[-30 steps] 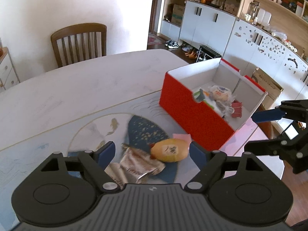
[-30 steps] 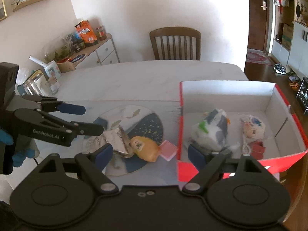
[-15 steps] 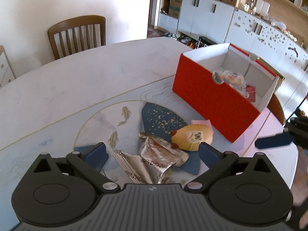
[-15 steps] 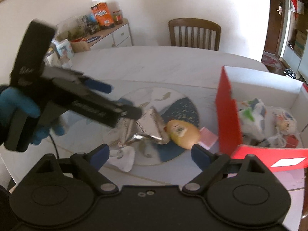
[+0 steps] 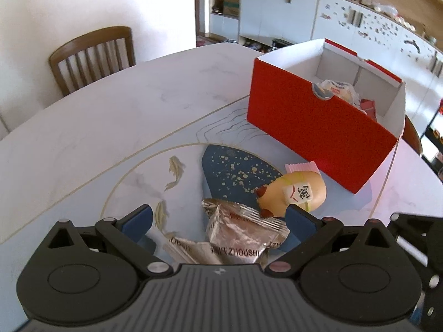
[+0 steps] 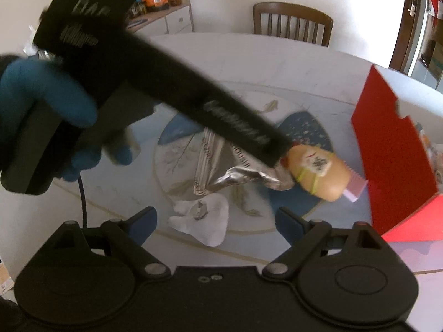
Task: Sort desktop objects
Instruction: 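Grasp the silver seaweed bag with the left tool while the right tool grasps the white tooth plush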
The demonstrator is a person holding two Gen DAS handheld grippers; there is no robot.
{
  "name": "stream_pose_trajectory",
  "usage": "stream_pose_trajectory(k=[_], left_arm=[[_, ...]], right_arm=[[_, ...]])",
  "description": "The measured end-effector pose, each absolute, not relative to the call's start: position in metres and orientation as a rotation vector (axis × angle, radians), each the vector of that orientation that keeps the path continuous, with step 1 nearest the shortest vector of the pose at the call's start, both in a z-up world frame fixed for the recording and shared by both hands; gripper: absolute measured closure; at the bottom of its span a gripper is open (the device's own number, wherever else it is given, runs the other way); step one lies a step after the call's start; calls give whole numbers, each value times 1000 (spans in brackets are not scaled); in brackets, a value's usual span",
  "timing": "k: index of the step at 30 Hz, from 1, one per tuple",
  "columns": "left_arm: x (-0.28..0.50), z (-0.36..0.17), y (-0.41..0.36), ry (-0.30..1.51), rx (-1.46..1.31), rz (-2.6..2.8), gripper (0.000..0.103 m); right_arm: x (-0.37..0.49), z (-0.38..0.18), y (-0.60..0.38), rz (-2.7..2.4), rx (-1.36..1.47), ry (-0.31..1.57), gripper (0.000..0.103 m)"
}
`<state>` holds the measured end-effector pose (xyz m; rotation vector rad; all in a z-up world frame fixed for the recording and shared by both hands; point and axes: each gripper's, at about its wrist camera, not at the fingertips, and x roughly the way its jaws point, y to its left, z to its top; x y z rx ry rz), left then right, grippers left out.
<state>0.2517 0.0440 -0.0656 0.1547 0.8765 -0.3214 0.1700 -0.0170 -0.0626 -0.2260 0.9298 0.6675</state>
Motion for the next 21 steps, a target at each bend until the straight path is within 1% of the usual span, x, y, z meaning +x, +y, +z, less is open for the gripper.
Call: stream_pose_trajectory(k=[5, 13, 19, 21], left_arm=[[254, -76, 39, 882, 217, -385, 0], [261, -99, 37, 945, 288, -423, 0], [264, -108, 36, 960, 276, -422, 0], [263, -109, 34, 955, 282, -415, 0]], right_arm=[[168, -72, -3, 682, -247, 941, 11], [171, -85, 5, 670, -267, 964, 11], [177, -95, 6, 662, -276, 1002, 15], [177, -98, 8, 667, -283, 1015, 17]])
